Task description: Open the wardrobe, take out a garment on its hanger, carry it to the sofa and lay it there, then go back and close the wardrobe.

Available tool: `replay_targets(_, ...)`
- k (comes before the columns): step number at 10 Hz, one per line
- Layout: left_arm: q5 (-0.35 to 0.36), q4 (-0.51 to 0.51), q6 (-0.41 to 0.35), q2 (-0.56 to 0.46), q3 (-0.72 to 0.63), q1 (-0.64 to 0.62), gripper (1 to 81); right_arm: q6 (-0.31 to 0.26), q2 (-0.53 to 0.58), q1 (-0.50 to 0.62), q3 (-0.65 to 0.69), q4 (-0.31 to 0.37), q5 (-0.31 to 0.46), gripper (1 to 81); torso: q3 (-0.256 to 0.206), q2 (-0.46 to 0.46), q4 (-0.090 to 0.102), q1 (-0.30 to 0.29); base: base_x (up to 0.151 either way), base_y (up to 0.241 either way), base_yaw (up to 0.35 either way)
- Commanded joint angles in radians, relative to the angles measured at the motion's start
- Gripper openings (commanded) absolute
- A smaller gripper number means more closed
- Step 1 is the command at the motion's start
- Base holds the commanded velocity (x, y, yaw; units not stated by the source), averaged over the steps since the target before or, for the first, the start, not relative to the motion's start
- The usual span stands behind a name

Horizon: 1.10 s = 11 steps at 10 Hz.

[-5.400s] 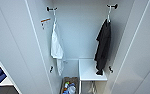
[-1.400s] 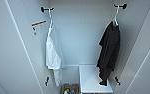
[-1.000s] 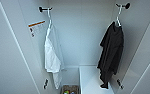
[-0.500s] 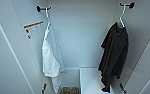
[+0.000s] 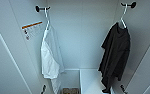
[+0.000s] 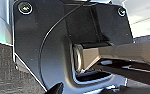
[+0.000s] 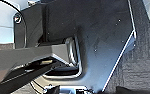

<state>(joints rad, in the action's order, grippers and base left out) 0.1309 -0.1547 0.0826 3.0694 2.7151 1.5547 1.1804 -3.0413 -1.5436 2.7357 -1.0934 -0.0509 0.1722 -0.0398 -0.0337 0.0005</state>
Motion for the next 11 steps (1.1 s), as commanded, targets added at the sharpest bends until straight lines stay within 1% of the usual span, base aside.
replay_targets(1, -0.053, -0.006, -0.001, 0.000, -0.002, -0.024, 81.1, 0.007, 0.000, 0.032, 0.002, 0.012, 0.049, 81.1, 0.000, 0.000, 0.000, 0.000, 0.000, 0.000, 0.000)
replay_targets(4, -0.053, 0.003, 0.009, -0.010, -0.001, -0.041, 81.1, 0.004, -0.003, 0.035, 0.002, 0.010, 0.060, 81.1, 0.000, 0.000, 0.000, 0.000, 0.000, 0.000, 0.000)
replay_targets(7, -0.053, 0.003, 0.009, -0.013, 0.002, -0.044, 81.1, 0.015, 0.006, 0.039, -0.002, 0.016, 0.046, 81.1, 0.000, 0.000, 0.000, 0.000, 0.000, 0.000, 0.000)
replay_targets(9, -0.051, 0.003, 0.008, -0.023, 0.002, -0.044, 81.1, 0.016, 0.031, 0.024, -0.007, 0.081, 0.037, 81.1, 0.000, 0.000, 0.000, 0.000, 0.000, 0.000, 0.000)
replay_targets(10, -0.051, 0.003, 0.006, -0.024, 0.002, -0.046, 81.1, -0.007, 0.022, 0.027, -0.019, 0.127, 0.063, 81.1, 0.000, 0.000, 0.000, 0.000, 0.000, 0.000, 0.000)
replay_targets(11, -0.051, 0.003, 0.003, -0.024, 0.002, -0.044, 81.1, -0.086, 0.017, 0.030, -0.018, 0.199, 0.086, 81.1, 0.000, 0.000, 0.000, 0.000, 0.000, 0.000, 0.000)
